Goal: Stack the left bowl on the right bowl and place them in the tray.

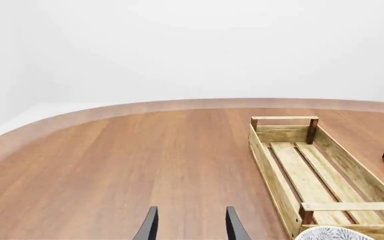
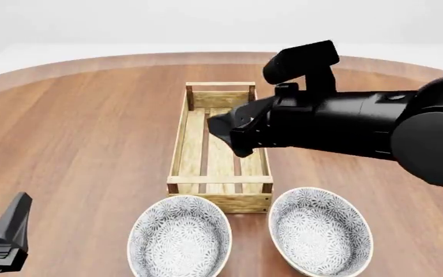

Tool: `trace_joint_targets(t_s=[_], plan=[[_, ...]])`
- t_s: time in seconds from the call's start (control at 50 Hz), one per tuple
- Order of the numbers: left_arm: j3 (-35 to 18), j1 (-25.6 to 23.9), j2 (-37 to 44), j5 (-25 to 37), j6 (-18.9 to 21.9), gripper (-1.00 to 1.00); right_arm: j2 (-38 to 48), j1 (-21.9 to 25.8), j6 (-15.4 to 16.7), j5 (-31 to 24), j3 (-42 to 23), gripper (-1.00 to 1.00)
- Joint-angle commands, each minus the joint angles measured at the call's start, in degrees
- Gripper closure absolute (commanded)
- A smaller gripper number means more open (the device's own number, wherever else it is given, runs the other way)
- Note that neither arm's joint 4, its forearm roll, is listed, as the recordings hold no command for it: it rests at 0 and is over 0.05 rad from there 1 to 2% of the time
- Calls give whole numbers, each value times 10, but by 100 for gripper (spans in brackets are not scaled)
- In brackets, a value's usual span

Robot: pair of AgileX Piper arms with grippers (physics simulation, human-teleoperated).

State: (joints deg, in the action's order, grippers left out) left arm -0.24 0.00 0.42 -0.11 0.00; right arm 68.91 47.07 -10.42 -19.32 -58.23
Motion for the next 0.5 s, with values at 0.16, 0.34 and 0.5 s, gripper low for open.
trace_joint_targets(t_s=[0.16, 0.34, 0.5], plan=[[0, 0, 0, 0, 0, -100, 54, 20, -81, -19, 11, -100], [0, 0, 0, 0, 0, -100, 77, 39, -118, -17, 32, -100], [0, 0, 0, 0, 0, -100, 88, 42, -136, -12, 43, -100]])
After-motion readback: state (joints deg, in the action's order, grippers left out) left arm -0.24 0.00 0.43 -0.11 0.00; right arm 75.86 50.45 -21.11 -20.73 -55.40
